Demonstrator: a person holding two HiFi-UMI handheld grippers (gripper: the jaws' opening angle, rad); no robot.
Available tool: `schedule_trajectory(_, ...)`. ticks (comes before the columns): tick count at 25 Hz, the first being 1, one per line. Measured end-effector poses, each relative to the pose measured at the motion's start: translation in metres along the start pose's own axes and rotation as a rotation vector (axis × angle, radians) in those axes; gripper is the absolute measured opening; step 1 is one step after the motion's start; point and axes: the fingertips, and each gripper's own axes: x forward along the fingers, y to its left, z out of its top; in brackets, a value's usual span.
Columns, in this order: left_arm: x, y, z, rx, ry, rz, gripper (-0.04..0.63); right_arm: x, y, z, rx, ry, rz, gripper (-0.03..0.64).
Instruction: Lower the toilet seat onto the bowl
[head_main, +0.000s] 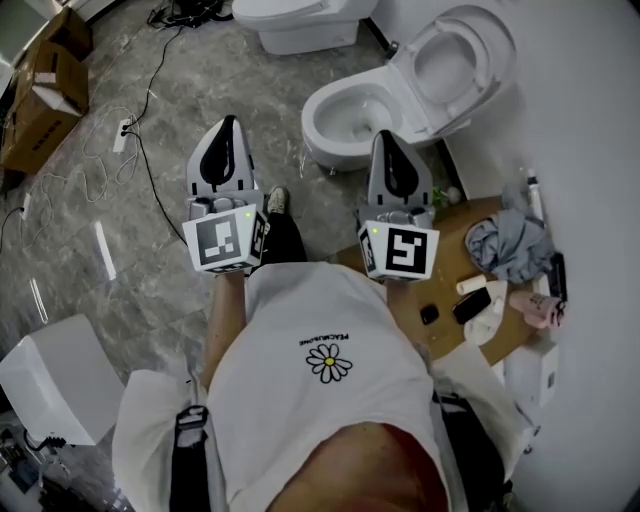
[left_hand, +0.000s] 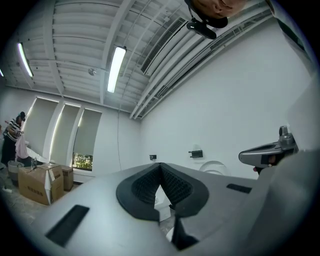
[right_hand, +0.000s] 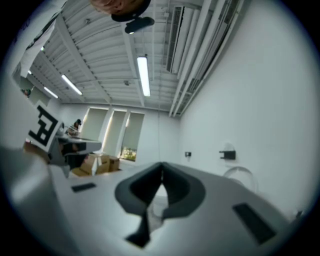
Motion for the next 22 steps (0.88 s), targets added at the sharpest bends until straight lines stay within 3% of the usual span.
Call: schedule_trajectory(22,0.190,0.054,-0.013,-0.042,0.023,-0.203,0.020,0.164,-0.016,-0.008,0.017,0.084,-0.172,0.031)
